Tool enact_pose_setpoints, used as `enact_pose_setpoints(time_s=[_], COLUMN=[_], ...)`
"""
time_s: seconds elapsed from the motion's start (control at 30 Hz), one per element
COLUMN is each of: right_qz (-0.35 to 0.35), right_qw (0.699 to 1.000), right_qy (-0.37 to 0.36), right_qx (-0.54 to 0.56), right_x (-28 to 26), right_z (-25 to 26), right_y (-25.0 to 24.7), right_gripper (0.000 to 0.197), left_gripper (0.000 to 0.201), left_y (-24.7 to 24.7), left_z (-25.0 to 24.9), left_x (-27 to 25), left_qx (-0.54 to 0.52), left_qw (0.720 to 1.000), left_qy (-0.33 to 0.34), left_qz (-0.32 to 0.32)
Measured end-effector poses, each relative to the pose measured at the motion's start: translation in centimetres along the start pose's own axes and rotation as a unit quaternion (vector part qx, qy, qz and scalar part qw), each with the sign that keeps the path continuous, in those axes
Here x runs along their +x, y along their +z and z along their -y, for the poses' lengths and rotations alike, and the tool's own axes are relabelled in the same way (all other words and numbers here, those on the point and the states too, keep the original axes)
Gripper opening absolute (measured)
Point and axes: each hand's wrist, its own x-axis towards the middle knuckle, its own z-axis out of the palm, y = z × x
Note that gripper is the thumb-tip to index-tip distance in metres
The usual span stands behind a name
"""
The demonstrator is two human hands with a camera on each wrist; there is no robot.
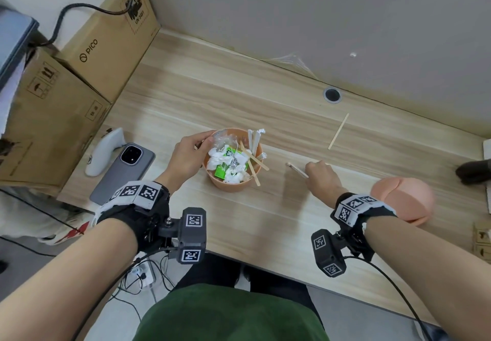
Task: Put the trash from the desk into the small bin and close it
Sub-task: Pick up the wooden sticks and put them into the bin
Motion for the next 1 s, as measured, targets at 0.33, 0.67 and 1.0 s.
enact_pose_setpoints(time_s=[0.33, 0.67, 1.0], right_qz=[0.011, -0.050, -0.194], right_qw=[1.000, 0.977, 0.753], right_qy=[-0.008, 0.011, -0.177], right_qx=[0.008, 0.208, 0.604], right_x=[-0.8, -0.2, -2.1], right_z=[-0.4, -0.6, 8.5], right_y=[0.7, -1.7, -16.4], right_gripper=[0.023, 0.006, 0.009], left_gripper=[0.029, 0.028, 0.029], left_y=[0.0, 0.0, -0.2], left_z=[-0.2, 0.2, 0.2], left_x=[-0.1, 0.1, 0.3], left_qx=[0.004, -0.001, 0.001], left_qw=[1.000, 1.000, 1.000], left_qy=[0.007, 0.005, 0.004], left_qz=[0.001, 0.002, 0.007])
